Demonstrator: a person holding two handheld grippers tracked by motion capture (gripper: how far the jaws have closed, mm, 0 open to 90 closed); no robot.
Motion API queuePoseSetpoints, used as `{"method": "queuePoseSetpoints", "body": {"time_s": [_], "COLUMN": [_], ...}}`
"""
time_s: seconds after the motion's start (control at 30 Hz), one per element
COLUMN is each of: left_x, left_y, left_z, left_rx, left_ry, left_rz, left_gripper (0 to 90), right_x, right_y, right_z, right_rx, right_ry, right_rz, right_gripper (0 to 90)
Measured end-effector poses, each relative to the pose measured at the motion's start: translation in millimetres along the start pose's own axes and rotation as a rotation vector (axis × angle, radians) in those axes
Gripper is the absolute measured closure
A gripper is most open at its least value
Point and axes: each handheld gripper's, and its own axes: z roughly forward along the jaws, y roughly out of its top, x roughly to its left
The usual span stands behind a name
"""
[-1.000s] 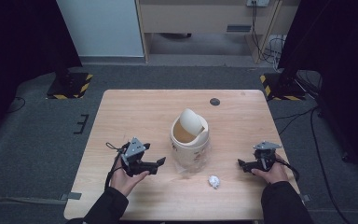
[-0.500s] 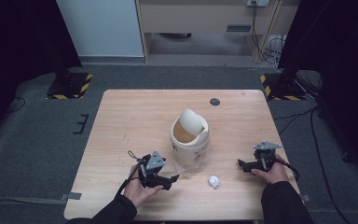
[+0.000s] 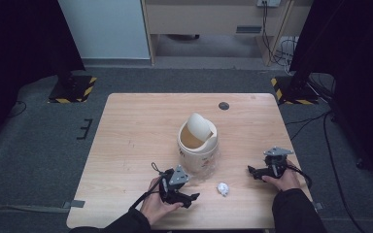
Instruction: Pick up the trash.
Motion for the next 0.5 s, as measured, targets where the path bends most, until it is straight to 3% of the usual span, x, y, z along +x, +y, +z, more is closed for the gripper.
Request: {"method": "queuePoseSetpoints", "body": {"time_s": [0.37,0.5], "left_x": [-16.2,-18.2], "left_y": [11.9,15.7], "left_z": [10.0,13.1], "left_rx": [-0.037,-0.058], "left_ry": [-0.043,-0.057], "left_rz": [0.021,0.008], "left_gripper": [24.1,24.1], "right_x": [0.0,0.0], "right_y": [0.0,0.0], "right_z": [0.0,0.0], "right_rx": [0.000,0.000], "right_ry": [0.001,0.001], "right_rz": [0.000,0.000], "right_gripper": [0.6,0.6]}}
